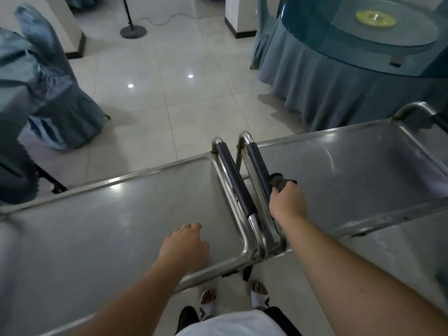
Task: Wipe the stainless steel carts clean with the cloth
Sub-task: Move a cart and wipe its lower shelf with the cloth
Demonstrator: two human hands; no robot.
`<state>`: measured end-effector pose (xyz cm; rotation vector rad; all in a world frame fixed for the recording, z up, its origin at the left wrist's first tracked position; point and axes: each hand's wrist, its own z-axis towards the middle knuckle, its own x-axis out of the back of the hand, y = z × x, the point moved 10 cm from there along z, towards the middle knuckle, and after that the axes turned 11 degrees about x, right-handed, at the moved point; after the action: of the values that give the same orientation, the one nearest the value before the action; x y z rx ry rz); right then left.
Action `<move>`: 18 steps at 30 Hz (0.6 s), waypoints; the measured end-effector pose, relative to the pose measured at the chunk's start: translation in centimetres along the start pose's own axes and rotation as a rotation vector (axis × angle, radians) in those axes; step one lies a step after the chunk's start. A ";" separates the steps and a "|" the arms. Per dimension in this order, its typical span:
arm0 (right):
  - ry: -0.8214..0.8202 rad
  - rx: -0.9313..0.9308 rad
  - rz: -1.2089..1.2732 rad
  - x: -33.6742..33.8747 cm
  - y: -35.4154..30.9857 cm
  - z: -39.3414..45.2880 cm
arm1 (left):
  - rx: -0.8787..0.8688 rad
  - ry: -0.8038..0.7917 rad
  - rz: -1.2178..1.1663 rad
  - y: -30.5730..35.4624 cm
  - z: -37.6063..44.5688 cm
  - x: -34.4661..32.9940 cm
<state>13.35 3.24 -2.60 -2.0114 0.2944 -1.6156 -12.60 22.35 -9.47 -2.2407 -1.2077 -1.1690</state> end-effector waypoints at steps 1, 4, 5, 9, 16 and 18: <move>-0.022 0.016 -0.022 -1.3 -0.2 -0.5 | 0.006 -0.005 0.005 0.0 0.1 -0.2; -0.115 0.130 -0.182 -5.1 -1.4 -2.6 | 0.031 -0.015 0.004 0.0 0.2 -0.5; -0.165 0.164 -0.245 -6.3 -1.8 -3.3 | 0.038 -0.016 0.004 0.0 0.3 -0.5; -0.452 0.192 -0.437 -10.2 -2.3 -5.1 | 0.068 -0.021 -0.008 0.0 0.6 -0.3; -0.567 0.216 -0.532 -9.0 -3.3 -4.0 | 0.076 -0.001 -0.031 0.8 0.9 1.7; -0.592 0.228 -0.519 -8.2 -3.7 -3.4 | 0.076 0.017 -0.031 1.1 0.8 2.8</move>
<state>7.38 9.43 -7.02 -2.3759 -0.6447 -1.1543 -10.45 23.67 -7.69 -2.1592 -1.2626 -1.1318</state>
